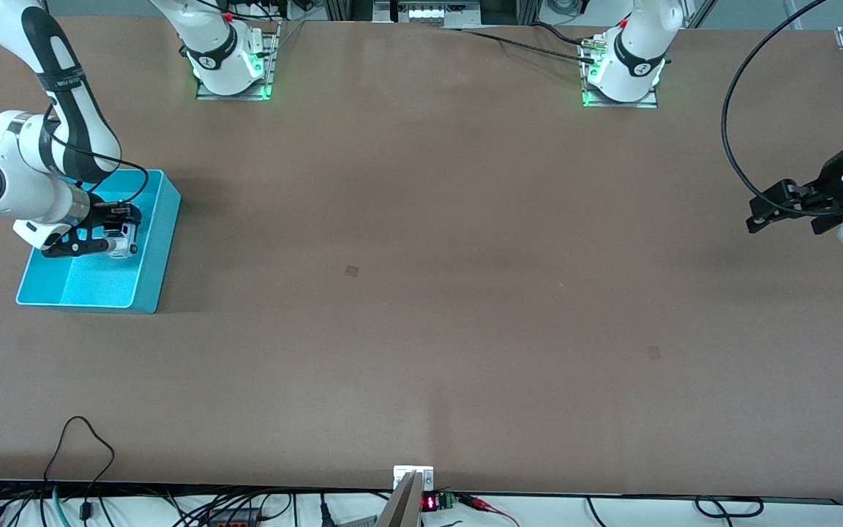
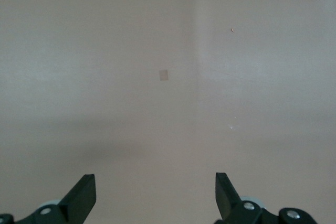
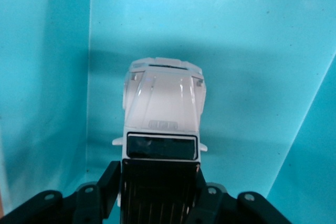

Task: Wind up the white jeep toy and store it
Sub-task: 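Lower the jeep into the turquoise box and open the right gripper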

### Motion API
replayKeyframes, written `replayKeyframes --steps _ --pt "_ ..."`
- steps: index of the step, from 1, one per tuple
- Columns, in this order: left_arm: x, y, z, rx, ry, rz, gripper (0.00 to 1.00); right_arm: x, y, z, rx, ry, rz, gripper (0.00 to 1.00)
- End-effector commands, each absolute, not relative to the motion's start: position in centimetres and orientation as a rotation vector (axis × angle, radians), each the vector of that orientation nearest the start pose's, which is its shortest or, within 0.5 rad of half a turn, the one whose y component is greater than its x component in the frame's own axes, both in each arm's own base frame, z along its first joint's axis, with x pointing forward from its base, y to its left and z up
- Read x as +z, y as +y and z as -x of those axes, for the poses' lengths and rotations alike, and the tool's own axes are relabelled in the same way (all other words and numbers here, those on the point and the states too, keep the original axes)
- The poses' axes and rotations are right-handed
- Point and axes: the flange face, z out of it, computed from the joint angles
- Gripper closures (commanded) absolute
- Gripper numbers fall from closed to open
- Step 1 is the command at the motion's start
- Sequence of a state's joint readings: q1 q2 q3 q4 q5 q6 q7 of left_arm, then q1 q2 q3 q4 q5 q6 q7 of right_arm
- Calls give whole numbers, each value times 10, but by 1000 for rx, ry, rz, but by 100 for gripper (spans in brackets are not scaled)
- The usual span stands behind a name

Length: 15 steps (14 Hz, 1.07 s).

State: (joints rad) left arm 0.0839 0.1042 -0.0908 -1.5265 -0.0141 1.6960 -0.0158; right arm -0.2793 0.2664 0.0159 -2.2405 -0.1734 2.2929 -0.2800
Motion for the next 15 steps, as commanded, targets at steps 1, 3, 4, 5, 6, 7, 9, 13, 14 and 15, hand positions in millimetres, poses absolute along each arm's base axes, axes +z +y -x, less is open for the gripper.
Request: replayKeyframes --steps 1,3,4,5,6,7,9,13,14,15 --pt "599 0 -600 -120 -23 3182 0 233 -147 -498 371 -251 3171 94" --pt "600 0 -601 -124 -40 3177 0 232 -153 -496 382 -260 3185 94" --pt "600 -1 -601 -119 -39 3174 0 230 -159 -495 383 -260 3193 93" --pt "600 -1 -601 -119 -39 3174 0 228 -166 -494 366 -253 3202 93" --pt "599 -2 -601 -116 -37 3174 0 225 -169 -493 368 -247 3200 93" --pt "599 -1 -601 -119 -39 3174 0 223 -168 -494 363 -248 3201 93" --pt "599 -3 -599 -116 -37 3175 0 222 -168 -494 365 -249 3199 93" --pt "600 -1 -600 -126 -42 3173 0 213 -168 -495 353 -245 3199 92" --pt "600 -3 -600 -126 -37 3173 0 209 -168 -495 359 -240 3197 91" --pt "600 -3 -600 -126 -37 3173 0 207 -168 -494 361 -234 3196 88"
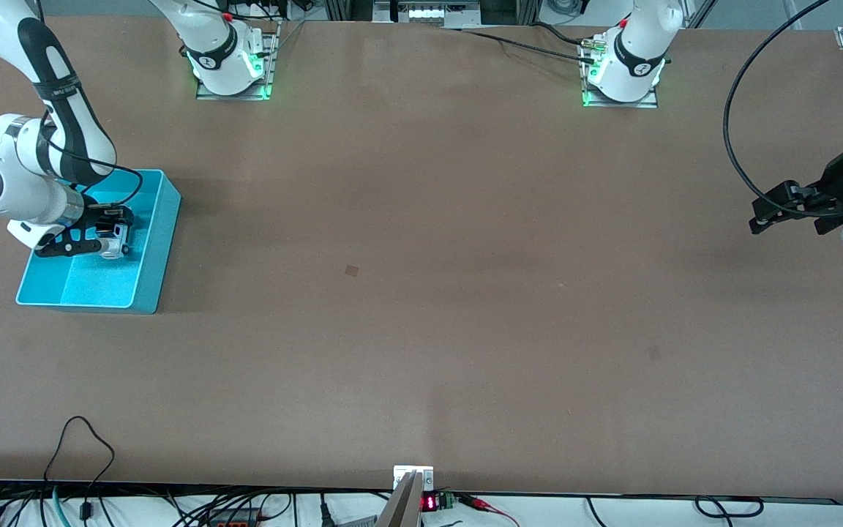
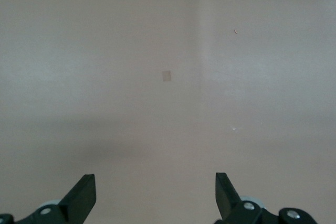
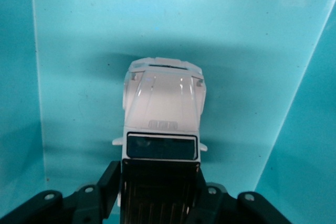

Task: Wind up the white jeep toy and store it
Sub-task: 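Lower the jeep into the turquoise box and open the right gripper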

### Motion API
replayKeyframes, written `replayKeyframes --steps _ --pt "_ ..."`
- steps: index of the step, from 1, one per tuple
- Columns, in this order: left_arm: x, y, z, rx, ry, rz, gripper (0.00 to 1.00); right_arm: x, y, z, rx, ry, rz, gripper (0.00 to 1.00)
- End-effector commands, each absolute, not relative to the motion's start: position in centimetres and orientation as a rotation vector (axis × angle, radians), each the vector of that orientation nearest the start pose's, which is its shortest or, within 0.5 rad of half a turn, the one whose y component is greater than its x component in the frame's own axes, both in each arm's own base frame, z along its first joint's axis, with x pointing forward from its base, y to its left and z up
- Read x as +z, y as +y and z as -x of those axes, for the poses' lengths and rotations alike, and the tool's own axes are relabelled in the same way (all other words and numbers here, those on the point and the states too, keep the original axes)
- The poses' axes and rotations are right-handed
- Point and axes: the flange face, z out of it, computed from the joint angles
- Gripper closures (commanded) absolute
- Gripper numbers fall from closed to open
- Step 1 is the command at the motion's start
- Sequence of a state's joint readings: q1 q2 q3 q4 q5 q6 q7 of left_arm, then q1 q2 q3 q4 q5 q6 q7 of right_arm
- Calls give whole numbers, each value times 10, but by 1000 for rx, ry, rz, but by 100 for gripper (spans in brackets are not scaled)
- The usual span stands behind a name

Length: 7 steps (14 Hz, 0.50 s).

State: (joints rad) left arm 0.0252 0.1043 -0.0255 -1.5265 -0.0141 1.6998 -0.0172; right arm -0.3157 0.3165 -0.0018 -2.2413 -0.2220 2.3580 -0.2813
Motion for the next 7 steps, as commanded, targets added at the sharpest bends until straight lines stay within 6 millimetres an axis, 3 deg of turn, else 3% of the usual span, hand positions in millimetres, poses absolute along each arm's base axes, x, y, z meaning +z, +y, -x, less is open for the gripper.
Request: replayKeyframes --steps 1,6,7 --pt "599 -3 -600 -124 -37 3173 0 207 -168 -495 353 -232 3199 83" --pt "598 -2 -600 -121 -39 3173 0 205 -167 -495 357 -233 3197 43" --pt "598 -2 -600 -121 -39 3173 0 205 -167 -496 355 -233 3198 19"
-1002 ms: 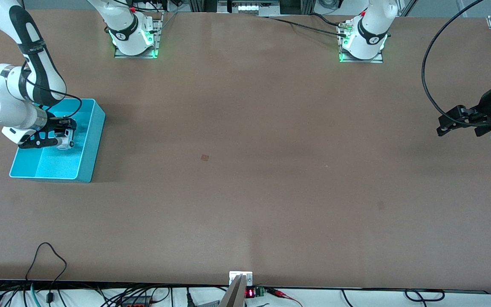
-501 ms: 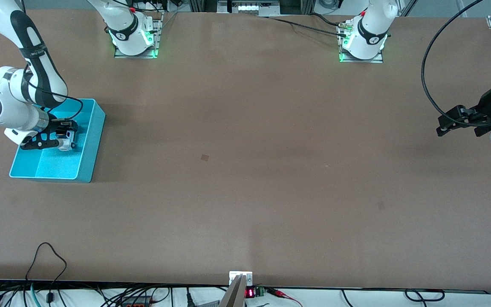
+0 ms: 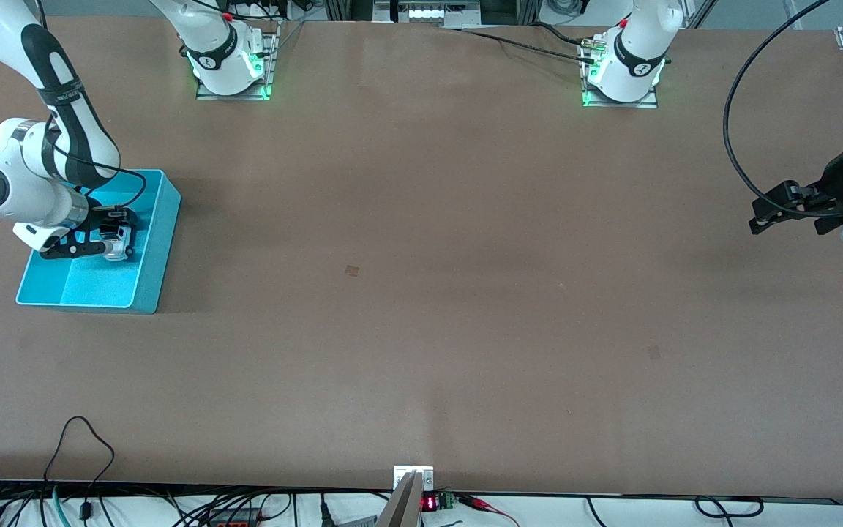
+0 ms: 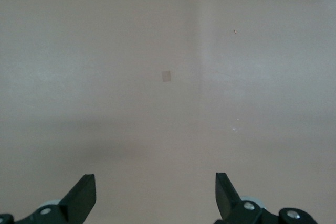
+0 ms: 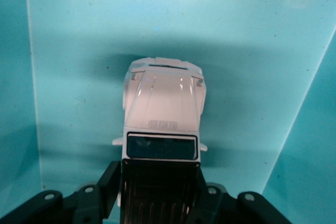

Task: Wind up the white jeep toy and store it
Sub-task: 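Lower the jeep into the turquoise box and open the right gripper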

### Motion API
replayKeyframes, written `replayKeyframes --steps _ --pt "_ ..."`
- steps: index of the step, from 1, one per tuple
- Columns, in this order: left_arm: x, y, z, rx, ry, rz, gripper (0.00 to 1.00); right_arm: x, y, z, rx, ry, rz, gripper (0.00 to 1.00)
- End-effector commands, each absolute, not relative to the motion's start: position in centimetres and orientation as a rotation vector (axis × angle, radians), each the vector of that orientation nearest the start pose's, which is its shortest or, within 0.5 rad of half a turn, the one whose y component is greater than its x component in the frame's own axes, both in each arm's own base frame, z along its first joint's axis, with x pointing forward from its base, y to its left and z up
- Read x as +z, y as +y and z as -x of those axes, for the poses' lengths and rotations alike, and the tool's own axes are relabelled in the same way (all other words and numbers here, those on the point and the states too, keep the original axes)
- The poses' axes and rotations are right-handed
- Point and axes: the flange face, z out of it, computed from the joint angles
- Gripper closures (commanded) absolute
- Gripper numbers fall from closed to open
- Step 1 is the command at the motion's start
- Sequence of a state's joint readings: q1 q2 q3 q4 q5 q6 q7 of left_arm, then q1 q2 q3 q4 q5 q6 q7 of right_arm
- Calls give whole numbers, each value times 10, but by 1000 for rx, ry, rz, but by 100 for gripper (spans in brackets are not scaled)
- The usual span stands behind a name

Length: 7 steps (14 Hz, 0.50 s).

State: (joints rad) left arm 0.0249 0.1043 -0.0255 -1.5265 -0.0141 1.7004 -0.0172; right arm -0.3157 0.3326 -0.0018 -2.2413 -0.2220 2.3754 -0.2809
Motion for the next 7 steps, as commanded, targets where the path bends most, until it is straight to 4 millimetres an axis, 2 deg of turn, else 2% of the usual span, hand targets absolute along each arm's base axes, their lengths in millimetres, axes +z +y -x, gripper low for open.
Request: replayKeyframes --steps 1,4,6,7 --pt "599 -2 -600 -126 -39 3172 0 205 -166 -496 354 -235 3197 12" --pt "599 -1 -600 -124 -37 3172 0 206 -166 -497 352 -237 3198 11" --pt "599 -2 -600 -124 -34 3172 0 212 -166 -499 342 -237 3203 0" --pt "599 -2 -600 -126 -37 3172 0 219 -165 -501 326 -247 3208 0"
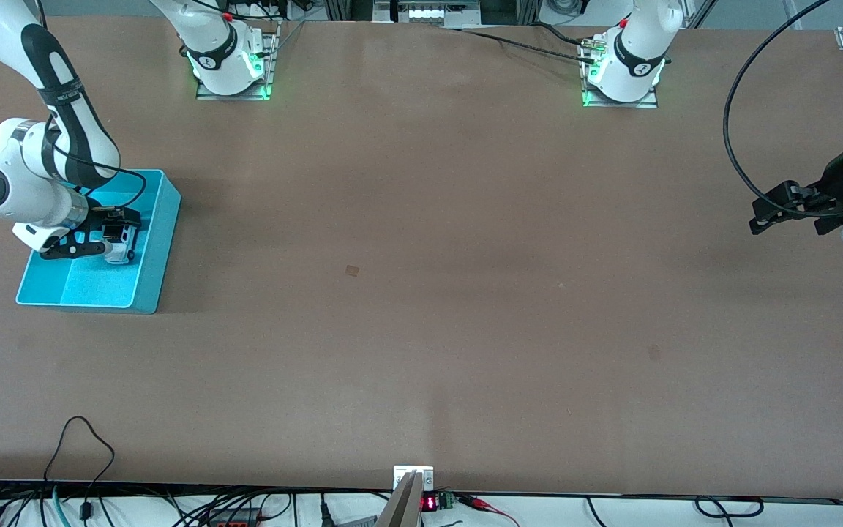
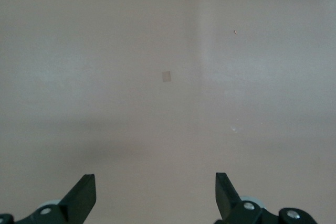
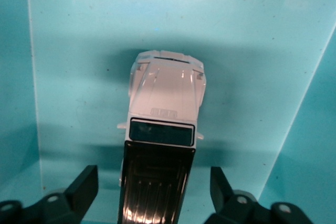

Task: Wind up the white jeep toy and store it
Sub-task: 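Lower the jeep into the turquoise box and open the right gripper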

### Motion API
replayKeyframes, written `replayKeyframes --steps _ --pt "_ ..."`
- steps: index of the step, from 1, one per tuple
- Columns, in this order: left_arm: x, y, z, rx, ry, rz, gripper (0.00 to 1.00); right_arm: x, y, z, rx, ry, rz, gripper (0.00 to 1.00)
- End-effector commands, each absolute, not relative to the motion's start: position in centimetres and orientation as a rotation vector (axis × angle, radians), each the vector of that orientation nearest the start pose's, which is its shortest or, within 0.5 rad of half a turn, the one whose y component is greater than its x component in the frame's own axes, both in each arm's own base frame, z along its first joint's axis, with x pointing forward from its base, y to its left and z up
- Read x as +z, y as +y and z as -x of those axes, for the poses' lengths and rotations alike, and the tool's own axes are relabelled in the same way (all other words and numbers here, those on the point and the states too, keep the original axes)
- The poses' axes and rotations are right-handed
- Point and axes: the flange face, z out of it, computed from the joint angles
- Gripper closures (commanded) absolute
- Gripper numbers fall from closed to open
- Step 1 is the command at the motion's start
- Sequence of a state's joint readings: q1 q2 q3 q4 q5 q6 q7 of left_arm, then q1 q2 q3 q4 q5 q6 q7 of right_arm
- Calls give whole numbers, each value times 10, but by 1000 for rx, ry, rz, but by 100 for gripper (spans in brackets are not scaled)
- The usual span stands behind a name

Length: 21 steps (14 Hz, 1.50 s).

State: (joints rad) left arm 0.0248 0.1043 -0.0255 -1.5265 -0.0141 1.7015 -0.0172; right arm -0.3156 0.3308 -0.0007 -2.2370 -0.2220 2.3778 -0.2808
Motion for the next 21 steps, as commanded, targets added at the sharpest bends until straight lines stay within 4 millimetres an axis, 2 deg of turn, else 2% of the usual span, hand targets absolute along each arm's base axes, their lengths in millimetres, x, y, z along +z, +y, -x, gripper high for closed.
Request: replayKeyframes --steps 1,3,5,7,9,11,13,15,17,18,20,21 --pt "599 -2 -600 -126 -37 3172 0 232 -165 -506 290 -250 3219 0" --pt "599 -2 -600 -126 -34 3172 0 257 -163 -509 255 -247 3235 0" --pt "599 -2 -600 -126 -34 3172 0 290 -156 -522 245 -266 3248 0" --pt "599 -2 -600 -126 -34 3172 0 339 -154 -550 304 -256 3252 0" --pt "599 -2 -600 -126 -37 3172 0 384 -148 -565 314 -252 3261 0" --pt "599 -2 -600 -126 -34 3172 0 427 -146 -568 305 -253 3273 0" --pt "599 -2 -600 -126 -37 3172 0 474 -135 -572 251 -267 3286 0" --pt "599 -2 -600 -124 -34 3172 0 515 -124 -578 177 -205 3219 0" --pt "599 -1 -600 -124 -37 3172 0 540 -104 -579 203 -145 3197 0" --pt "599 -2 -600 -124 -34 3172 0 552 -93 -578 222 -53 3201 0" --pt "599 -2 -600 -121 -34 3172 0 574 -82 -578 198 7 3213 0" --pt "599 -1 -600 -121 -36 3172 0 586 -87 -574 172 19 3214 0"
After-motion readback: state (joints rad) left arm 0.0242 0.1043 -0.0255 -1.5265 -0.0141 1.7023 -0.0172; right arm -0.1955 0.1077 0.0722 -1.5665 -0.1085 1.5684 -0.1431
